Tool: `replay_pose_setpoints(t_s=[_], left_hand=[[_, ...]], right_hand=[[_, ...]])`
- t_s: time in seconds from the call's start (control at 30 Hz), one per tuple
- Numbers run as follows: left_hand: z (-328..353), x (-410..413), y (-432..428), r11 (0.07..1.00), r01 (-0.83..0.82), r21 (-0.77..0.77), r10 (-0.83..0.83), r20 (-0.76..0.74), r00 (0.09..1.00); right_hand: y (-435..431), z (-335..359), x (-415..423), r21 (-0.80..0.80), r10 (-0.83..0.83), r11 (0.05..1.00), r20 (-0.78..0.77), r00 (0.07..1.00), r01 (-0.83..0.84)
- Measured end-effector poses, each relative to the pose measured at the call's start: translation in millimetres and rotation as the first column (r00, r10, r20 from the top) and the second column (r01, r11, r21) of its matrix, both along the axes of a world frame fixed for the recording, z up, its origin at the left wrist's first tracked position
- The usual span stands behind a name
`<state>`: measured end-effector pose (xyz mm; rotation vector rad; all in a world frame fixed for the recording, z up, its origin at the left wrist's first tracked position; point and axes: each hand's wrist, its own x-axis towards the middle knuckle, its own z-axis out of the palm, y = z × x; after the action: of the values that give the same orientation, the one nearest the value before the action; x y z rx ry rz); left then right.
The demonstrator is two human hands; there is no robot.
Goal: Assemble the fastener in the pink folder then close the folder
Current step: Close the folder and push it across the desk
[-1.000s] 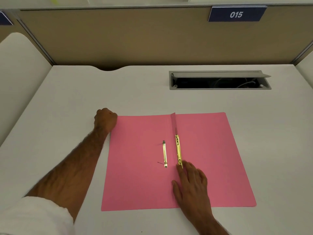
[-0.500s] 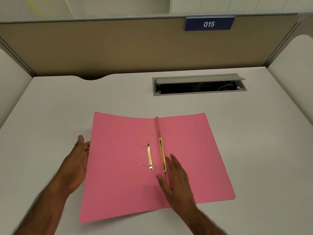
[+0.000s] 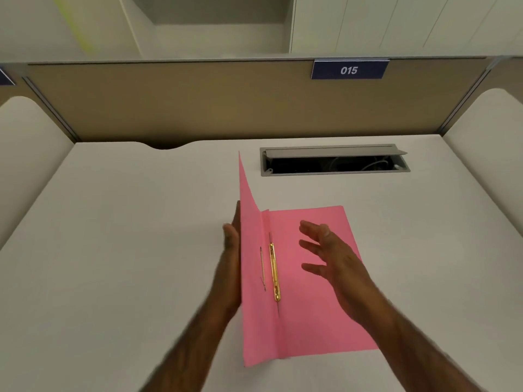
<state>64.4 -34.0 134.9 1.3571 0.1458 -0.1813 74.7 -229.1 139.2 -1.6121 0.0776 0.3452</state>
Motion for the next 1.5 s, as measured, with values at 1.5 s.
replay_pose_setpoints(t_s=[1.5], left_hand=[[-161,2,-78,0.117,0.066,0.991,-0.351,-0.021,0.936]], right_hand=[[-81,-166,-43,-0.963,0.249,0.267,0.101,0.963,0.032]])
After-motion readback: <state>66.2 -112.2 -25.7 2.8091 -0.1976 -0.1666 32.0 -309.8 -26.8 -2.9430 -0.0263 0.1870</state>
